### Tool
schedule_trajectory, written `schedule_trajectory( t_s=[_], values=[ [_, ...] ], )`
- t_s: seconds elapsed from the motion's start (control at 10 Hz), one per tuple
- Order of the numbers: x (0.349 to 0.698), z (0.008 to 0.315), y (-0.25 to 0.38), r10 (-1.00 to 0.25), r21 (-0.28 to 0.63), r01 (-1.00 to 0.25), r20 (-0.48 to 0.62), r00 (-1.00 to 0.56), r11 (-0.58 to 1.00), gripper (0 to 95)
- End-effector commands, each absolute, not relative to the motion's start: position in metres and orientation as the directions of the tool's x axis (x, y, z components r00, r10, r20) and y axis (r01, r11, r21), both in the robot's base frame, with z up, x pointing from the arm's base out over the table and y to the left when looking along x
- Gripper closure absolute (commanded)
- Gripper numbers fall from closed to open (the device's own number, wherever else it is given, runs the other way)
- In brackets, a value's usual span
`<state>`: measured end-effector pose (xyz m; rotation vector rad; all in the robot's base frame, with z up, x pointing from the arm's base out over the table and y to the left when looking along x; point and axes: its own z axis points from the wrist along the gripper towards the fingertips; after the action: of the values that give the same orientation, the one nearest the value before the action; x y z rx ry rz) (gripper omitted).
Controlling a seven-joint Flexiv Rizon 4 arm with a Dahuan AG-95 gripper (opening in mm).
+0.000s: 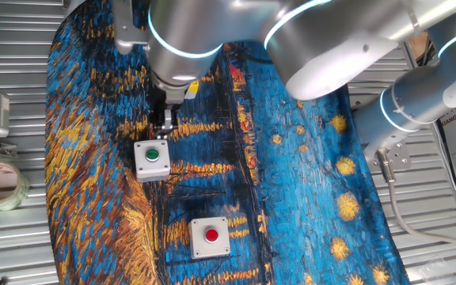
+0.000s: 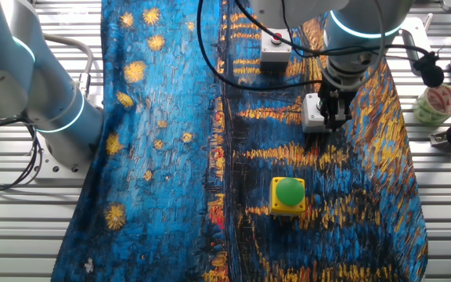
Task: Press three buttons from left to right in sequence
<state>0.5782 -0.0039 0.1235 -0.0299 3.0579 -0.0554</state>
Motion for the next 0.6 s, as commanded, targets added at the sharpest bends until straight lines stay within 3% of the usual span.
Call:
schedule_trajectory(
  t_s=[0.1, 0.6],
  values=[
    [0.5821, 0.1226, -0.0013, -0.016, -0.035, -0.013, -0.080, -0.997, 0.999, 57.0],
    [0.5895, 0.1221, 0.0060, -0.004, -0.036, -0.001, -0.075, -0.997, 0.999, 57.0]
  ],
)
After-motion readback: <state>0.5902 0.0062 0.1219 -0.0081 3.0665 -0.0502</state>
